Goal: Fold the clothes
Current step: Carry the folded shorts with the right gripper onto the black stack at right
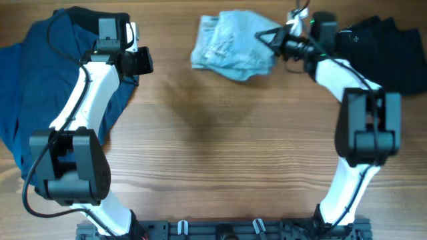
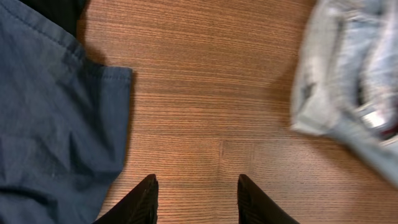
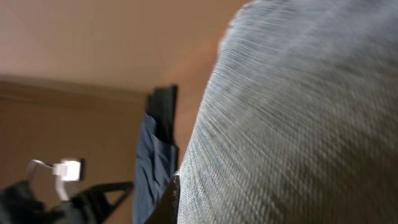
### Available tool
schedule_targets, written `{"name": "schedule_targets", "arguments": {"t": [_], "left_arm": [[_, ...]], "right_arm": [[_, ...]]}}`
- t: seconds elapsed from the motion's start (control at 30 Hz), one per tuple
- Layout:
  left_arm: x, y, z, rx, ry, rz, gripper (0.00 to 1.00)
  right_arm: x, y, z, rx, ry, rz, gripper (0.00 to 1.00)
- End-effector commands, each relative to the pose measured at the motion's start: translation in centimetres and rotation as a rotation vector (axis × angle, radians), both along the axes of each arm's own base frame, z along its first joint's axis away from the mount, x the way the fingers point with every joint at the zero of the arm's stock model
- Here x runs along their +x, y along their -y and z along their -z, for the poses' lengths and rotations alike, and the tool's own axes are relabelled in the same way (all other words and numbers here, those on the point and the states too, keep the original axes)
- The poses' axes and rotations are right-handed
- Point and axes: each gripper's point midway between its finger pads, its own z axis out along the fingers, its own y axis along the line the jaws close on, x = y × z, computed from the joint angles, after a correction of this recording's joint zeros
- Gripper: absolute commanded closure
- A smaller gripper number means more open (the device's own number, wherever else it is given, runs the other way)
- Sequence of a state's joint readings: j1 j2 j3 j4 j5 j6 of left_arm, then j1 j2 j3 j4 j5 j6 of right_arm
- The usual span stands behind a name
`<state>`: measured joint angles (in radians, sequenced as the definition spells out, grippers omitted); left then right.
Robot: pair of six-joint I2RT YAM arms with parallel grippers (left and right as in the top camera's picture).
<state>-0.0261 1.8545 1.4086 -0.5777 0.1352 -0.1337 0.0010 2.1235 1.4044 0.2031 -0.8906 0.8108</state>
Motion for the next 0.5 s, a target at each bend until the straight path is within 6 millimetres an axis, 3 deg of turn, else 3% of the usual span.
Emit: {"name": "schedule_targets", "arguments": {"t": [0.0, 0.3, 0.47], "left_arm": [[-0.1, -0.1, -1.0, -0.011, 0.02, -0.015, 0.59], [0.0, -0.1, -1.1, -0.02, 0.023, -0.03, 0.58], [0.1, -0.1, -1.1, -0.02, 0.024, -0.03, 0.58]], "right_arm": [[-0.3, 2.7, -7.4, 0.006, 0.165, 0.017, 0.96], [0.4, 12.6, -11.8, -0.039, 0.244, 0.251, 0.96], [-0.1, 18.6, -15.4, -0.076, 0.313, 0.372, 0.96]]}}
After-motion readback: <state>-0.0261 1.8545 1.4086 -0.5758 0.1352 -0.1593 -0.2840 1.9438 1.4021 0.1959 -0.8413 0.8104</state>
